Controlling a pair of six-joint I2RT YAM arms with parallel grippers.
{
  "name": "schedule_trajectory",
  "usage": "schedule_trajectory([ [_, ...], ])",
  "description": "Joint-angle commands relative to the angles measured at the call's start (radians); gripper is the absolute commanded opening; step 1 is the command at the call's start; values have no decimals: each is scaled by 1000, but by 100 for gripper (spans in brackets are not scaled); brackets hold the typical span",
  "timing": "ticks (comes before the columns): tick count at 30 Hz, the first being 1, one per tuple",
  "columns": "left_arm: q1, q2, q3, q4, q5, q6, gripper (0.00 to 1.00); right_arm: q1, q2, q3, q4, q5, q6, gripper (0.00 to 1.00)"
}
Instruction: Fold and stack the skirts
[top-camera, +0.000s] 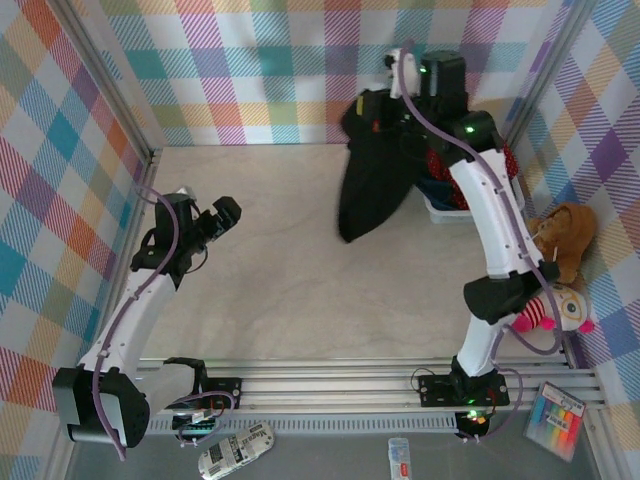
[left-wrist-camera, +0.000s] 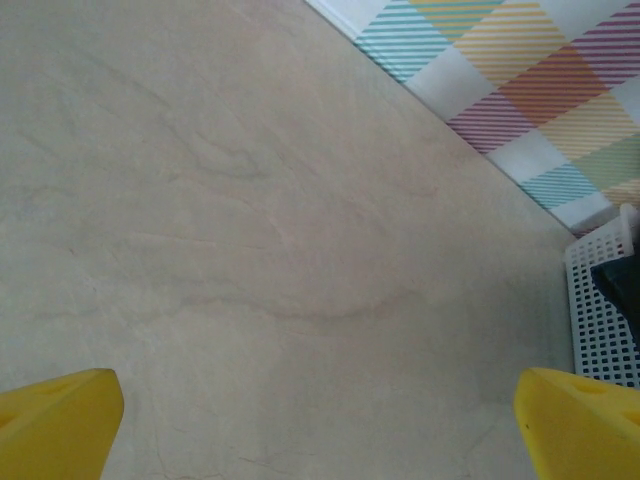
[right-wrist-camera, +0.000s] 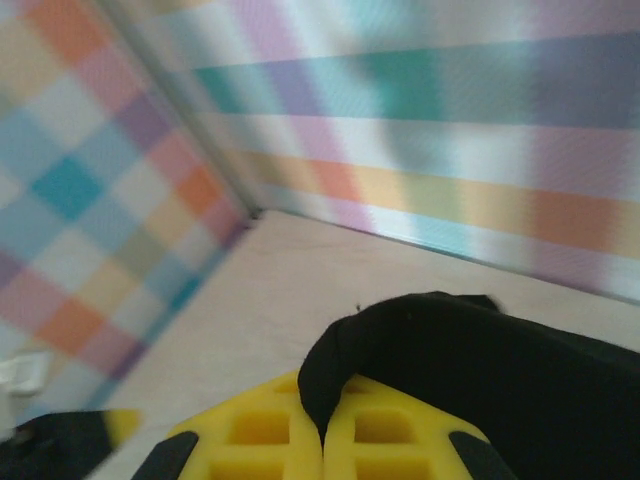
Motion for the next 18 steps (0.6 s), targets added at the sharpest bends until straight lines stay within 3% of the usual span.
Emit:
schedule_trajectory([
  [1,4,2,80,-47,-25,36,100,70,94,181,-77,-210,55,0],
  [3,4,0,115,-88,-90,39,100,83,112,212,-71,-282,87,0],
  [6,4,-18,148,-151,-199,26,100,75,66,106,-73,-257,62,0],
  [9,4,-56,145,-194,-274,5,100,23,-34,-198,33,-266,88,0],
  [12,4,-73,120,-205,-248,1,100,-75,-102,-518,157,-288,118,0],
  [13,3,-66,113,-205,-220,-1,100,-106,-106,-584,169,-280,105,6],
  [17,-8,47,85,-181,-57,-50,100,-209,-61,-741,185,-68,82,63],
  [18,-13,93,89,-182,-14,-66,100,-215,-53,-759,187,-39,94,82],
])
